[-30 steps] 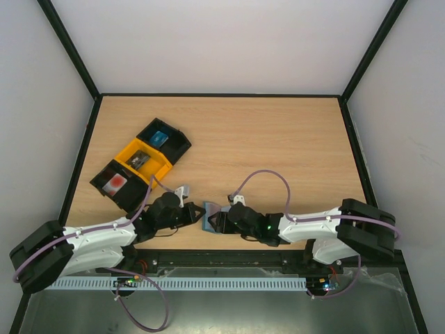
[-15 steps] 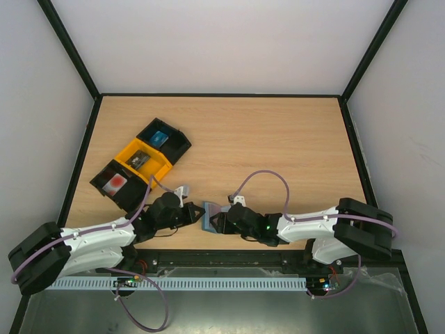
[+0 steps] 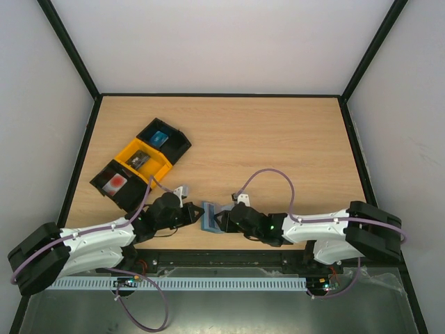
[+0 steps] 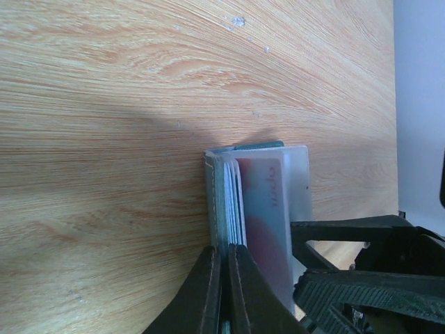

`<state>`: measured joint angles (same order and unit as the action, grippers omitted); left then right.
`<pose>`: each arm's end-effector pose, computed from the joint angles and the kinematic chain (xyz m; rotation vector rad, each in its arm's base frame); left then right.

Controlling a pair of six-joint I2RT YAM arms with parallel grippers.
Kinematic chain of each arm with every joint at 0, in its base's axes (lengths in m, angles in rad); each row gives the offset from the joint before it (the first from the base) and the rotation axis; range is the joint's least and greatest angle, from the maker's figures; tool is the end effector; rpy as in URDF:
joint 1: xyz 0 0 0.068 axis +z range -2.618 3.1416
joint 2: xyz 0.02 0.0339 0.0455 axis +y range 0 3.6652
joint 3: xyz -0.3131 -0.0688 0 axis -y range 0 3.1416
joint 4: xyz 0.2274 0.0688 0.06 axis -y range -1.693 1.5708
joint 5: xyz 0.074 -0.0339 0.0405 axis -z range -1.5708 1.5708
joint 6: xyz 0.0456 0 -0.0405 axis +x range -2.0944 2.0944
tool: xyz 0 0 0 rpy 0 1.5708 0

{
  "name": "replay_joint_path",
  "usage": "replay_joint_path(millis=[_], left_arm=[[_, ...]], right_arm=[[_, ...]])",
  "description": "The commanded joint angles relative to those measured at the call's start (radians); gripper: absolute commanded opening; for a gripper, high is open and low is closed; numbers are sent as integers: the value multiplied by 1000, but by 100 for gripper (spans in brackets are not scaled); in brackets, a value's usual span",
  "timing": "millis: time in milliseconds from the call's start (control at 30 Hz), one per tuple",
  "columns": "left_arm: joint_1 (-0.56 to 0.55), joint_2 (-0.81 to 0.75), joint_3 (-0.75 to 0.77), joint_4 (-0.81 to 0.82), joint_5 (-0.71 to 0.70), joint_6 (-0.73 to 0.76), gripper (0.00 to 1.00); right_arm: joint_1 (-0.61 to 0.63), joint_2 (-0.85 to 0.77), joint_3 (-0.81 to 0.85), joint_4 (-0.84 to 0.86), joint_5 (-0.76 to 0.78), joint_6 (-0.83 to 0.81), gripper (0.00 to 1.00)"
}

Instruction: Take the credit cards out of the card holder

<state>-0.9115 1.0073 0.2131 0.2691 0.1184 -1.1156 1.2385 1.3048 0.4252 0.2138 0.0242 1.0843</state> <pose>0.0926 -0.1283 0.1982 -0.1624 2.3878 -1.2450 0.0738 0.2104 0.2048 -0.1804 2.5293 1.1186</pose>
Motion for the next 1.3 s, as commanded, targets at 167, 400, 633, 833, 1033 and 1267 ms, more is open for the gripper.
replay_joint_path(millis=[167,400,633,833,1033,1267], left_arm=[[-6,-13,25,-24,-21,3,3],[-6,-14,34,-62,-46,17,3],[-6,-23,40,-91,-71,27,3],[-5,-21,62,-138,-96,45,3],[-2,-22,85,-180,-110,54,15],[0,-85,188,-385,-206,36,54]], right_arm=[[7,-147,-70,-163,120,28,47],[7,-304,-74,-295,176,66,43],[7,-351,-49,-211,154,21,35],[7,-247,-38,-107,132,-14,19],[7,-95,-9,-72,156,-13,9],[7,29,-50,-19,163,26,7]])
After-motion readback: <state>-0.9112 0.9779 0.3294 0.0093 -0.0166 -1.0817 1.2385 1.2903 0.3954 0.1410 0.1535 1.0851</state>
